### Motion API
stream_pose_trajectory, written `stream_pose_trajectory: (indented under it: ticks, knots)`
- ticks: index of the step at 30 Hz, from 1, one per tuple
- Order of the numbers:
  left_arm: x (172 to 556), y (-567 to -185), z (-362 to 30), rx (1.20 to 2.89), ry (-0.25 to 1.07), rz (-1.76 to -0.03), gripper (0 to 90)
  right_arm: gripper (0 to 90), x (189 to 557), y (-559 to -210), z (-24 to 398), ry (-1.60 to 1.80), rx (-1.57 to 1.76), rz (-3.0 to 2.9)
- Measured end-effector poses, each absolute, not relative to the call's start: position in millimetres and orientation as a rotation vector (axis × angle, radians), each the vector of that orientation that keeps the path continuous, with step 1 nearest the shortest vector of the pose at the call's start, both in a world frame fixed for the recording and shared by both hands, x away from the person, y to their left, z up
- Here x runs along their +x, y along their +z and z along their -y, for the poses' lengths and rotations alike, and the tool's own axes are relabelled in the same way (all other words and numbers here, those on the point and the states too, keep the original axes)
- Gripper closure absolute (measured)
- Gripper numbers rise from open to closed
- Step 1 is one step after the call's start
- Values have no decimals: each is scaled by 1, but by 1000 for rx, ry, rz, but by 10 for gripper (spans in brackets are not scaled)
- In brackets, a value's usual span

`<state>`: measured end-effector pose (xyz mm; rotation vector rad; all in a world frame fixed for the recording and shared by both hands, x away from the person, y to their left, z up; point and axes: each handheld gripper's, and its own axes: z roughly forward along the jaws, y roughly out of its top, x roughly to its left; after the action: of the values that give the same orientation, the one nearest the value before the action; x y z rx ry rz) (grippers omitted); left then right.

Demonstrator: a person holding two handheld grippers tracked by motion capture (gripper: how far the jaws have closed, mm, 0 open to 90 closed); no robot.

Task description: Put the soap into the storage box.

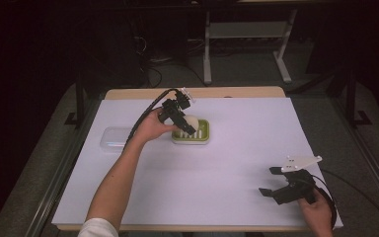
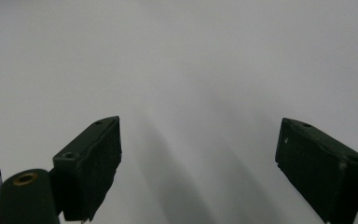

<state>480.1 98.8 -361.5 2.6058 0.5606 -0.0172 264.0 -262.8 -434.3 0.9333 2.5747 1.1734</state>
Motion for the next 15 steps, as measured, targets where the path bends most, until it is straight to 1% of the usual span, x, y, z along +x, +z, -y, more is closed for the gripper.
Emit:
stream_pose_trajectory:
  ticks: [15]
  knots:
    - [483,-368,-96,2613,-20,-569,241,136,264,-434,263,1174,933,-2574]
